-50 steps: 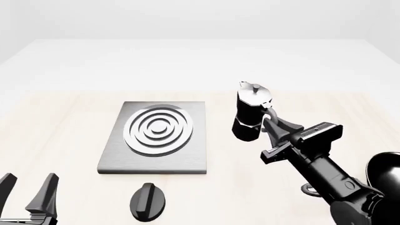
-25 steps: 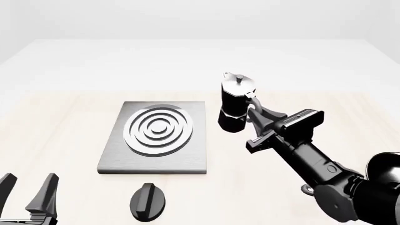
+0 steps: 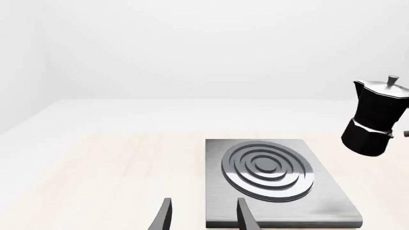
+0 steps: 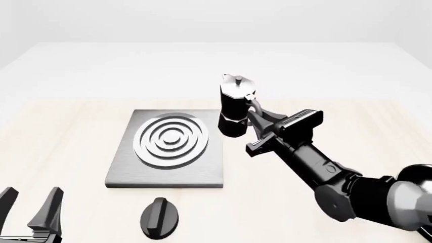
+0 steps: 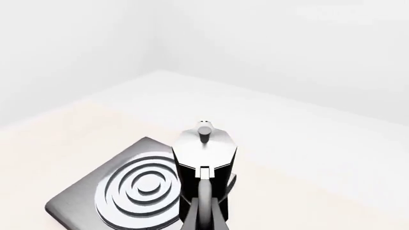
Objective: Put the moka pot on the stove.
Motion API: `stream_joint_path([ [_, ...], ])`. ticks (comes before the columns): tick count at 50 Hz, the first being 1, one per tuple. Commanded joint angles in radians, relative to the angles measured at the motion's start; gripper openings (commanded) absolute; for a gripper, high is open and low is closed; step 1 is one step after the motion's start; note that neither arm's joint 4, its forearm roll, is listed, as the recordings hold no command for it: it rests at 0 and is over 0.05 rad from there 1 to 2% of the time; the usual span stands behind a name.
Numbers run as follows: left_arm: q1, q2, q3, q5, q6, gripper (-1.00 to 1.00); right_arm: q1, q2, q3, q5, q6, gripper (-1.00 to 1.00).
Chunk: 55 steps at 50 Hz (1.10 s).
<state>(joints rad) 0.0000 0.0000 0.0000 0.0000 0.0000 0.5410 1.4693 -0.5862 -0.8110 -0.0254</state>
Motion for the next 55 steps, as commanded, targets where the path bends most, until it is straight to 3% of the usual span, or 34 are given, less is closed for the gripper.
stream_joint_path([
  [1, 0.000, 0.000, 0.000, 0.000, 0.000, 1.00, 0.025, 0.055, -0.063, -0.017, 0.009, -1.00],
  [55, 0.000, 0.000, 0.000, 0.000, 0.000, 1.00, 0.134, 0.318, -0.306, -0.052, 0.042, -1.00],
])
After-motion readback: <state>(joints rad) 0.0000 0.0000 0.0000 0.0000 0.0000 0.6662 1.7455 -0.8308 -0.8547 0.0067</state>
